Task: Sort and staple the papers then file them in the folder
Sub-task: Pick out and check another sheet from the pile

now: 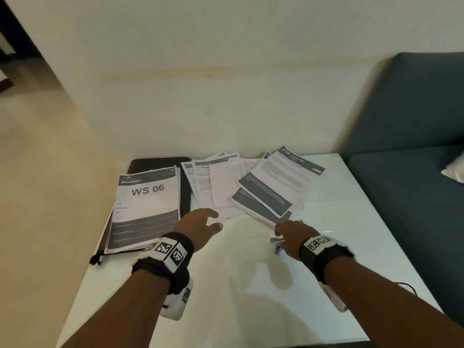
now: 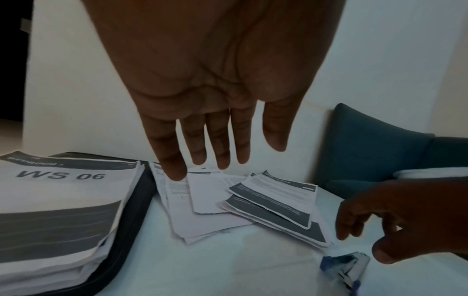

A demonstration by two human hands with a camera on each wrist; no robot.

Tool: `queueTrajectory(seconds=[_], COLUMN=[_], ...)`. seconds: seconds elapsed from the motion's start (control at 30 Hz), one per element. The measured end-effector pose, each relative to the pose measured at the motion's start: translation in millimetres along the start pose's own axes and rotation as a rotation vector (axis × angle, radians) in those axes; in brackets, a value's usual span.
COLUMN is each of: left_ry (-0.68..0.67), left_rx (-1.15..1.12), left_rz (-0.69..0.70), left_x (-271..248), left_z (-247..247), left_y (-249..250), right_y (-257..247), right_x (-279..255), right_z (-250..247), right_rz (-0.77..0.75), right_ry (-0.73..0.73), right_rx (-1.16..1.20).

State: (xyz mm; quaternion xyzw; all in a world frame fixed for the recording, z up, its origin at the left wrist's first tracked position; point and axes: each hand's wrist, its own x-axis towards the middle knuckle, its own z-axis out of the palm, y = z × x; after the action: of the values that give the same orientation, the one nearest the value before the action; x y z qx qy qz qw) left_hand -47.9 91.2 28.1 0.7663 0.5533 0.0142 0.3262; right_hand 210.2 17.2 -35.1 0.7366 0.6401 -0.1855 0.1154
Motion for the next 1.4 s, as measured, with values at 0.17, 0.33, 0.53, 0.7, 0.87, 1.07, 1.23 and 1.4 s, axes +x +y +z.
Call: queueTrajectory(seconds=[0.17, 0.33, 0.53, 0.7, 0.87, 1.07, 1.23, 1.4], left_ry=[-0.059, -0.024, 0.076, 0.134, 0.018, -0.160, -0.161, -0.140], left_rx=[0.066, 0.129, 0.058, -0.116, -0.067, 0.114, 0.258, 0.240], left_rz=[0.039, 0.004, -0.095, -0.216, -0.261, -0.146, -0.002, 0.095], left_x=[15, 13, -11, -31, -34, -14, 4, 9], left_z=[7, -14, -54, -66, -45, -20, -4, 13], left_y=[18, 9, -65, -123, -152, -143, -111, -81], right_y=[24, 22, -75, -196, -272, -248, -139, -47], right_x=[6, 2, -10, -10, 4, 24, 49, 83], right_z=[35, 47, 63, 82, 90, 65, 23, 7], right_rz=[0.040, 0.013, -0.151, -0.223, -0.232, -0.206, -0.067, 0.081], right_ry=[0.011, -0.040, -0.122, -0.096, -0.060, -0.056, 0.093, 0.278], right_rx=[-0.096, -0.132, 0.028, 0.200, 0.271, 0.188, 0.036, -0.100])
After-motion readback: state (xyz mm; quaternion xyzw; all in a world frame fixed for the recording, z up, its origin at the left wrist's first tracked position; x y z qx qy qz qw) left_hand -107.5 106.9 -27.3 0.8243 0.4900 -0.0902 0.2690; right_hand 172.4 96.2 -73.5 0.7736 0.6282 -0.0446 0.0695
